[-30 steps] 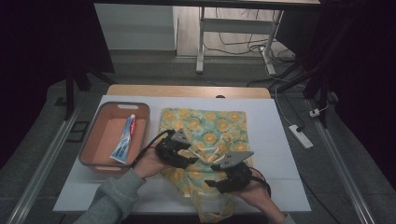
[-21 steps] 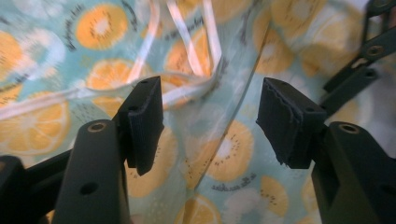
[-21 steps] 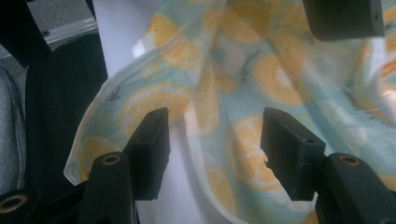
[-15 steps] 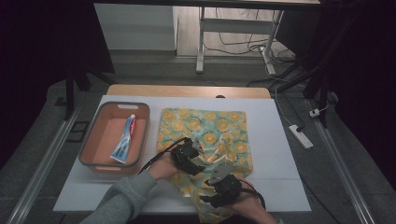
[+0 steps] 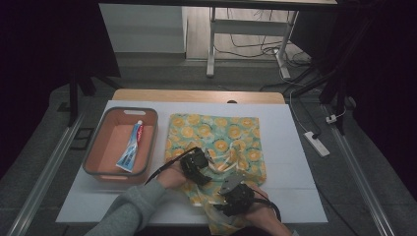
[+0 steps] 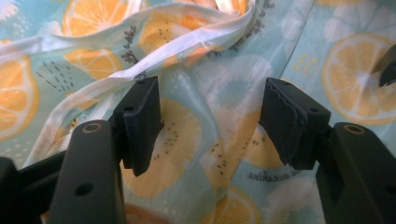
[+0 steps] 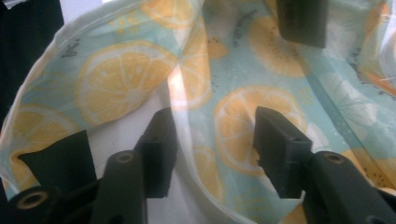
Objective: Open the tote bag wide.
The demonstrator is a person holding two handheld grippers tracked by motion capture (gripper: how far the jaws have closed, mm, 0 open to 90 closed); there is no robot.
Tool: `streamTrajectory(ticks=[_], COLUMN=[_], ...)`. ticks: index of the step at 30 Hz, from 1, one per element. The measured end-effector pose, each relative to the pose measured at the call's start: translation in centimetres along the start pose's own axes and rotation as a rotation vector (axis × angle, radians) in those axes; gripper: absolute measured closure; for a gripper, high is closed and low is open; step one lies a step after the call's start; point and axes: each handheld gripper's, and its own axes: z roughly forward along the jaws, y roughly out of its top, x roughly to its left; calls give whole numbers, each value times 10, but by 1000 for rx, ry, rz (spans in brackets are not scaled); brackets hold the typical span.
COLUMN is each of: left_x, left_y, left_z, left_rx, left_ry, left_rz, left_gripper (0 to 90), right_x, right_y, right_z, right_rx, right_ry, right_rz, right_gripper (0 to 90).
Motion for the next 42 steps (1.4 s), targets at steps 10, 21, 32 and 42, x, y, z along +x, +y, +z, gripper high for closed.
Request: streamTrajectory(ticks=[10,21,32,42], left_x=[4,11,44,52], left_y=[-3,2,29,40], left_z=[1,-9,-24,-18], left_rx=[-39,-117,-172,-173], left_ry=[-55,18,89,90], left_rz=[-27,-51,-139,-149], left_gripper=[730,887,888,838], right_x=[-4,9,46,52], right_y=[0,-1,9,5], right_z=[-3,-24,-23,-12], right_rx=[7,-43,-77,-68], right_ry=[-22,-37,76,121], right_rz=[8,-14,-74,-70], right_gripper=[879,897,897,710])
